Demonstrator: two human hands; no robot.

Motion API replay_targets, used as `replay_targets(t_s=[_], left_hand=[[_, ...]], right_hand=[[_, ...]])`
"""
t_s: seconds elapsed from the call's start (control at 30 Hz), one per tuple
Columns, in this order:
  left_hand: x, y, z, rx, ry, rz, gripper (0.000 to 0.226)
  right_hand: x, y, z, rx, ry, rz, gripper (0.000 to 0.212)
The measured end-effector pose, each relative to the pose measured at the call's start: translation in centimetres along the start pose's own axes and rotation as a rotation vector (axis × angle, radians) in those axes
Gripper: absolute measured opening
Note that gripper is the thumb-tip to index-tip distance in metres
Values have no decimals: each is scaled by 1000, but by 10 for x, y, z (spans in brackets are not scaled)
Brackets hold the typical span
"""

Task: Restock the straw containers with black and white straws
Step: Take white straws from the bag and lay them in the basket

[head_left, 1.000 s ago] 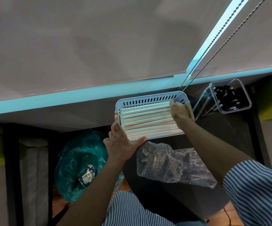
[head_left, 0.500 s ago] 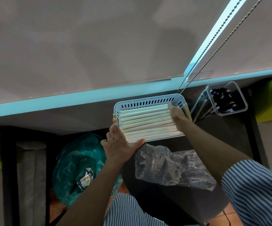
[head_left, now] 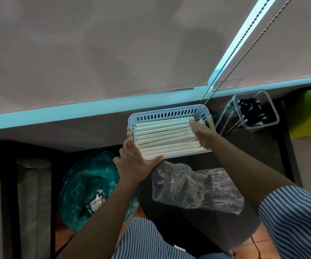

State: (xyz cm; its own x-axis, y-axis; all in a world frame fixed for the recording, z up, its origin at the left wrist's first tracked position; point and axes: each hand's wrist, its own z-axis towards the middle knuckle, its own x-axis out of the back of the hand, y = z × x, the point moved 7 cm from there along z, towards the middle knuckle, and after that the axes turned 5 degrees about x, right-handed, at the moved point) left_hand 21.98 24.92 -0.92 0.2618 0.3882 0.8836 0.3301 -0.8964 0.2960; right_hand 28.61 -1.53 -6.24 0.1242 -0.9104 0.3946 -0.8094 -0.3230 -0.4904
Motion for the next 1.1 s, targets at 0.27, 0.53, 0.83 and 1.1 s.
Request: replay_targets(t_s=[0.27,0.53,0.83,1.1], left_hand=[[-2,-2,1,2,3,6,134],[-2,-1,0,3,-3,27,136],[-4,-1,0,-2,-7,41,134],[-6,1,-1,-2,18,41,134]], right_hand=[[4,9,-1,11,25,20,76],[-6,8,-4,59,-74,-136,79],[6,1,-14,248,134,-560,48],[16,-5,-31,335,317,-598,39]])
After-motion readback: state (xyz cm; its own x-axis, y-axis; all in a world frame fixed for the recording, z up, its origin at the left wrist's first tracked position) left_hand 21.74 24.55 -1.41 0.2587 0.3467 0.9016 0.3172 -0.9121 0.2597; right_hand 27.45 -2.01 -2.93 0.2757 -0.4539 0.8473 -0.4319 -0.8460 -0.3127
